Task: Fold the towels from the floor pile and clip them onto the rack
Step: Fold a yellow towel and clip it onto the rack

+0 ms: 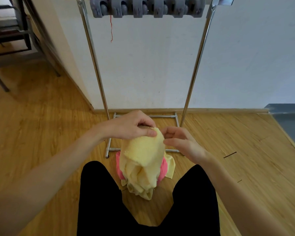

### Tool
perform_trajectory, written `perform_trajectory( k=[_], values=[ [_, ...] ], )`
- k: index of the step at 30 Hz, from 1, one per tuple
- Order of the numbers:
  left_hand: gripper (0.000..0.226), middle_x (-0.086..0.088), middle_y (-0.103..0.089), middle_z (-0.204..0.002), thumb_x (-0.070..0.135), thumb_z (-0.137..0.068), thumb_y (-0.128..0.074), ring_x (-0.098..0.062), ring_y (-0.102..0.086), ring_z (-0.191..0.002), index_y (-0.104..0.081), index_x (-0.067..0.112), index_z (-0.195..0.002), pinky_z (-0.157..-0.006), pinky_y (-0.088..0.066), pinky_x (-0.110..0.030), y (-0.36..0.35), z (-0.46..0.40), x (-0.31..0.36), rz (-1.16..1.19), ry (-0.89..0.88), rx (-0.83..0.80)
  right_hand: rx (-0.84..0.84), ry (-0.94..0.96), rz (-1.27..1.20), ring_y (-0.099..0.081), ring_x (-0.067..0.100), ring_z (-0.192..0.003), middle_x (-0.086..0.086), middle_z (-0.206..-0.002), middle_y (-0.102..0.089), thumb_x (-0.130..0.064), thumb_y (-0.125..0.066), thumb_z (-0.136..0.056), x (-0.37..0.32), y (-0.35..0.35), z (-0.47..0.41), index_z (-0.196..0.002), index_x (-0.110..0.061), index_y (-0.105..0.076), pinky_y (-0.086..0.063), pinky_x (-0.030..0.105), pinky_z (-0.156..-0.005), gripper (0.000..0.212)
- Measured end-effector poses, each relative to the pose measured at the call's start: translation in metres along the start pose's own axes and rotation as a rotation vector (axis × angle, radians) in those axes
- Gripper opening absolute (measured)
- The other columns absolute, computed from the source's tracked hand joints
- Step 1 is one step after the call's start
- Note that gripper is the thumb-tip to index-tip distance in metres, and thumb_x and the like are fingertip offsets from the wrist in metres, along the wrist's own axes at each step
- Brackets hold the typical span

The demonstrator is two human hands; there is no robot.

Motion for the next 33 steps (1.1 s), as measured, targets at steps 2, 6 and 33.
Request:
perform_trajectory(
  k=[2,6,33],
  values=[
    [0.02,-0.011,-0.07,-0.091,0.029,-0.091,-0.062,-0.029,-0.064,-0.086,-0.073,0.013,-0.095,-0.074,-0.051,-0.049,0.001,0.001,-0.004,0.011,0.01,0.017,-0.021,-0.011,-0.001,-0.064,0.02,-0.081,0.006,-0.085,-0.066,-0.011,-0.067,-0.084,-0.002,-0.001,0.001,-0.086,-0.009,-0.065,-0.052,0.03,-0.072,0.003],
    [0.025,-0.008,-0.072,-0.085,0.036,-0.086,-0.066,-0.027,-0.067,-0.078,-0.074,0.013,-0.092,-0.066,-0.052,-0.038,-0.001,0.001,-0.012,0.116,0.028,0.064,-0.033,0.001,0.029,-0.061,0.012,-0.069,-0.002,-0.076,-0.064,-0.007,-0.063,-0.087,-0.01,0.009,0.002,-0.082,-0.005,-0.06,-0.048,0.019,-0.06,0.006],
    [0.05,0.005,-0.043,-0.114,0.007,-0.085,-0.059,-0.01,-0.04,-0.099,-0.053,0.025,-0.131,-0.074,-0.026,-0.016,0.139,-0.144,0.064,-0.709,-0.059,0.196,0.279,0.241,1.34,-0.047,0.008,-0.081,-0.01,-0.096,-0.052,0.009,-0.042,-0.086,-0.131,0.221,-0.075,-0.108,-0.018,-0.069,-0.033,0.007,-0.067,0.044]
  ],
)
Point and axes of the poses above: each hand's wrist, its own z-axis away from the middle knuckle, its own y-axis out of the back of the hand, x = y × z, the point moved 6 cm from there along -z, towards the middle knuckle
